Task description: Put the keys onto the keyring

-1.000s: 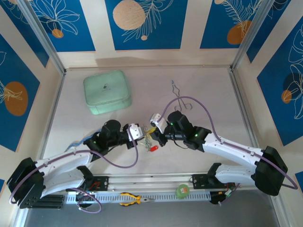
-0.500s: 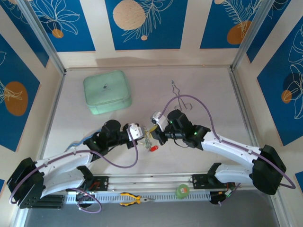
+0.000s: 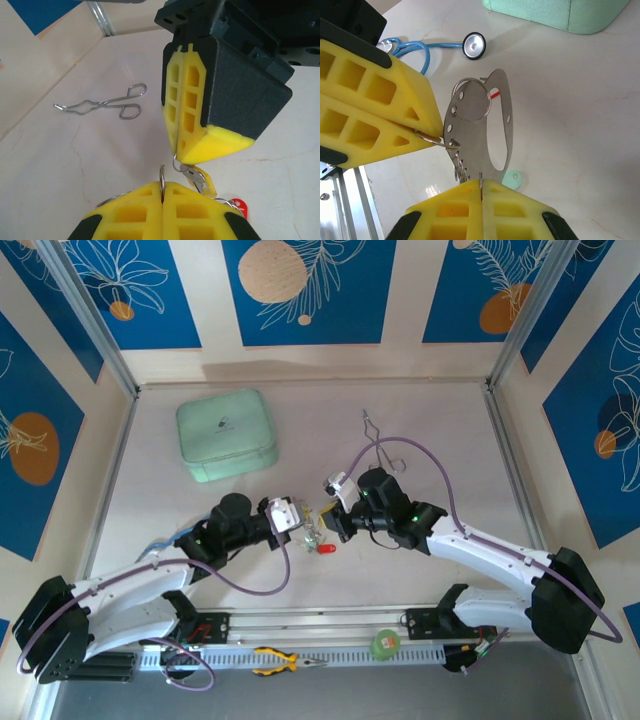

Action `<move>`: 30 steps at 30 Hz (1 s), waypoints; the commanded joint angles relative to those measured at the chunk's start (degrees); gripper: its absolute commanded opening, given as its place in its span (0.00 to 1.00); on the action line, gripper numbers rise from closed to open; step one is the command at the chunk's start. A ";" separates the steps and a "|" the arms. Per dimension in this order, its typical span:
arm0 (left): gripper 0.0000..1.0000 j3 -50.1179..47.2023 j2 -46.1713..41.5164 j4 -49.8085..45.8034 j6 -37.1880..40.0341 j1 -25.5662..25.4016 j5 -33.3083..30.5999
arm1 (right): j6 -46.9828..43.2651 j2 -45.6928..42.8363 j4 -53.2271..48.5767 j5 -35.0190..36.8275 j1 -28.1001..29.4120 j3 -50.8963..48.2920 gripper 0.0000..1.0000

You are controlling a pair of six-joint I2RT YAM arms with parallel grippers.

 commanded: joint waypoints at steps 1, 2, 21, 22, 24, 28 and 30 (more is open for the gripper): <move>0.00 1.38 -0.22 0.12 -7.74 -0.63 -2.92 | -3.24 -1.68 0.39 0.75 -0.09 -0.63 0.00; 0.00 2.38 -0.04 -1.87 -10.38 -0.58 -2.90 | -5.98 -2.81 0.76 2.08 -0.13 -1.19 0.00; 0.00 15.13 2.46 -25.96 -37.87 4.05 11.32 | -67.41 -7.44 2.74 0.24 0.82 -2.01 0.00; 0.00 15.30 2.95 -25.91 -38.46 4.43 12.18 | -67.95 -7.28 2.77 -0.44 0.90 -1.82 0.00; 0.00 15.78 4.06 -25.84 -39.56 5.10 14.03 | -68.42 -6.73 2.93 -1.67 1.26 -1.36 0.00; 0.00 17.02 5.48 -26.15 -40.41 5.67 16.20 | -68.83 -4.90 3.40 -2.70 2.21 -0.30 0.00; 0.00 17.50 5.91 -26.24 -40.81 5.86 16.89 | -68.82 -3.94 4.39 -2.87 2.43 -0.03 0.00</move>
